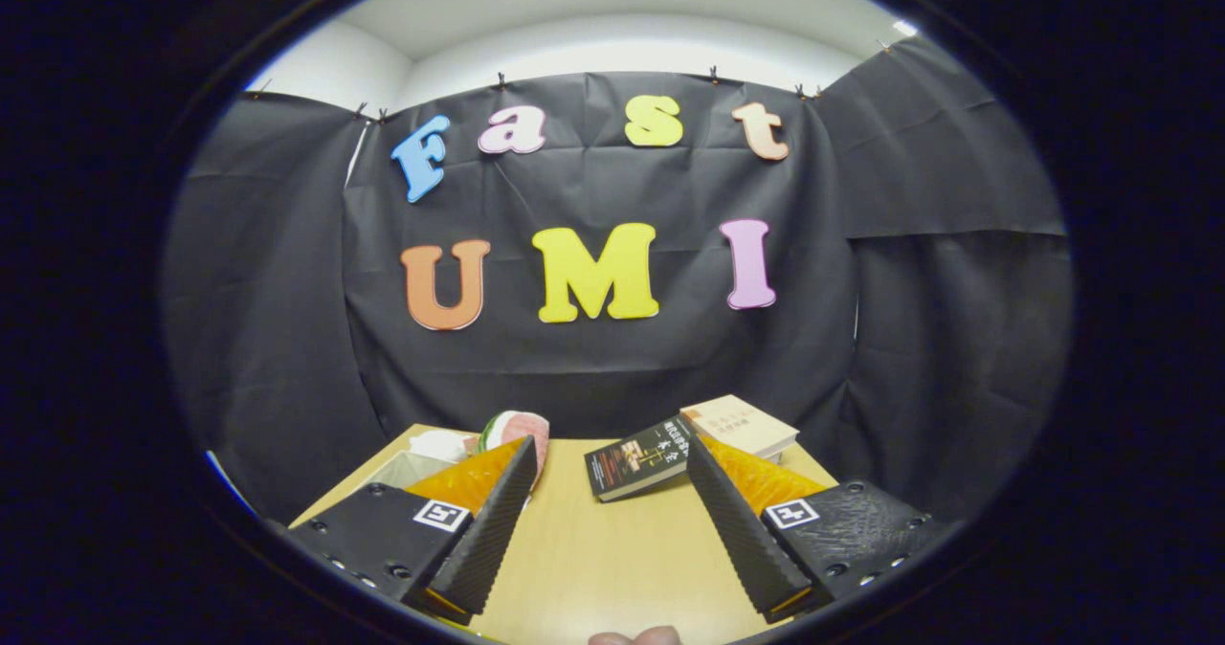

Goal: Open the storage box then place both shoes into the box .Put the left shoe in first, then the right shoe, with the right side of both shoes facing outward in a uniform manner.

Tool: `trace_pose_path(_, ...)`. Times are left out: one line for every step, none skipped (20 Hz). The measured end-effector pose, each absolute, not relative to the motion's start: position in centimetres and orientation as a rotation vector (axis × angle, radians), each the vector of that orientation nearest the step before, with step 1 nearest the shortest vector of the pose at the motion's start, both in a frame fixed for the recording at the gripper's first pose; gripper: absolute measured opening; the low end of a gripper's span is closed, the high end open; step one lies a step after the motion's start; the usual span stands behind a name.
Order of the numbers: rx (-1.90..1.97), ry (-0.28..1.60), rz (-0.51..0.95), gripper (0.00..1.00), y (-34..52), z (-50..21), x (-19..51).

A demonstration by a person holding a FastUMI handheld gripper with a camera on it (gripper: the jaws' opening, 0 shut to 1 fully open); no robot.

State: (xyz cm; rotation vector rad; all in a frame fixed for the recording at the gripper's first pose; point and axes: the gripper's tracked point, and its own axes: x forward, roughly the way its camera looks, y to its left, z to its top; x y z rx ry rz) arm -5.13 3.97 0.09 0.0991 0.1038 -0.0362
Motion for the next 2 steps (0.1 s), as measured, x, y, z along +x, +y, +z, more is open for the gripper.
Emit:
trace_pose_path(0.099,0.107,-0.036,0.96,3.93,-0.03,-5.16)
trace_pose_path(0.102,0.112,-0.038,0.96,3.87,-0.21,-5.18)
